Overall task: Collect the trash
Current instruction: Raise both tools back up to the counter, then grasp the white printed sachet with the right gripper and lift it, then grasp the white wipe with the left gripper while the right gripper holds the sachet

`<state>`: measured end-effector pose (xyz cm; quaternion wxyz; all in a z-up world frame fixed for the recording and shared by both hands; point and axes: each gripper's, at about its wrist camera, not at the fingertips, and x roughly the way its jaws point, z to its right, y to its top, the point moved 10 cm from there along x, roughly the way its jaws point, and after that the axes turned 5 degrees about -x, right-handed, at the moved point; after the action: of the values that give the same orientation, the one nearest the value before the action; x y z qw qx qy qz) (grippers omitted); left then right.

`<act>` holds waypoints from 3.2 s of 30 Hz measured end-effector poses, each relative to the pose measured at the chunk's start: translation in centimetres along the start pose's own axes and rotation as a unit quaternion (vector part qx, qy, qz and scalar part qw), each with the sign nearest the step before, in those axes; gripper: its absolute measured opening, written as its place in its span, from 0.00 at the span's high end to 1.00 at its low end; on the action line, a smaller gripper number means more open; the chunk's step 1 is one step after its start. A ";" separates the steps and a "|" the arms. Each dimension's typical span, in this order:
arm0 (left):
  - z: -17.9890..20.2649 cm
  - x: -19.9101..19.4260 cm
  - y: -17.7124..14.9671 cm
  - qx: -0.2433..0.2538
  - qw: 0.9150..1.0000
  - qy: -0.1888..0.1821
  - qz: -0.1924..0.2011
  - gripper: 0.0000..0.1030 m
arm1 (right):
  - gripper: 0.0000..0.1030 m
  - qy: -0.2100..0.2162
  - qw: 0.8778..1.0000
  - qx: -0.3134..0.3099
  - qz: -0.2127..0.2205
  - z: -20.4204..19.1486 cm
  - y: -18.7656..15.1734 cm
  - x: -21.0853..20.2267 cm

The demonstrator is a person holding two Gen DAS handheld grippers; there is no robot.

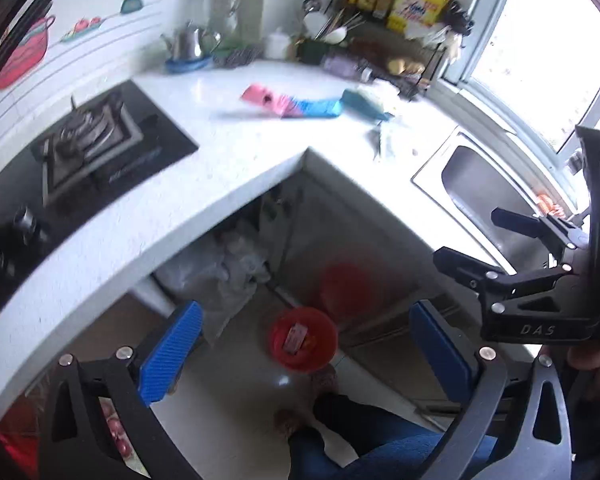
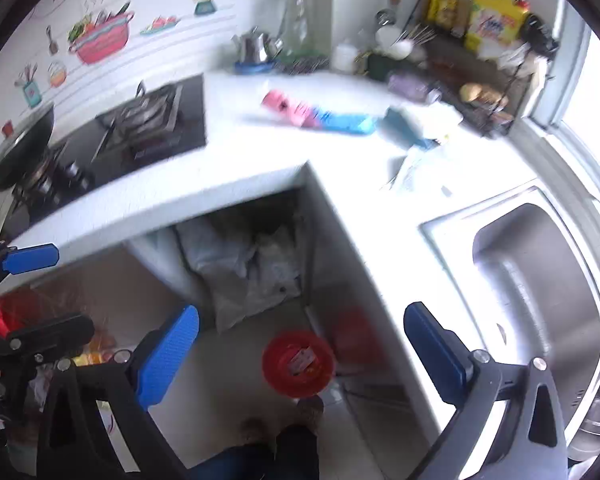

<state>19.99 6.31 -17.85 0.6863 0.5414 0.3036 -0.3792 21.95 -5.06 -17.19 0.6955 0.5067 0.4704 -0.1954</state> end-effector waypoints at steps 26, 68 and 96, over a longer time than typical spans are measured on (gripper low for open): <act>6.3 14.1 16.3 0.031 0.998 0.032 -0.038 0.00 | 0.01 -0.003 0.987 0.147 -0.062 13.9 8.9 9.3; 7.2 24.4 20.8 0.159 0.975 -0.059 -0.143 0.00 | 0.42 -0.068 0.952 0.270 -0.125 16.4 8.8 12.6; 23.8 29.9 21.0 0.128 0.975 -0.060 -0.171 0.00 | 0.42 -0.078 0.966 0.231 -0.089 30.0 5.7 9.5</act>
<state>53.74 -19.92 -26.39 0.5528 0.5411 0.2991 -0.5587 44.49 -27.44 -21.04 0.5744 0.5928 0.3999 -0.3985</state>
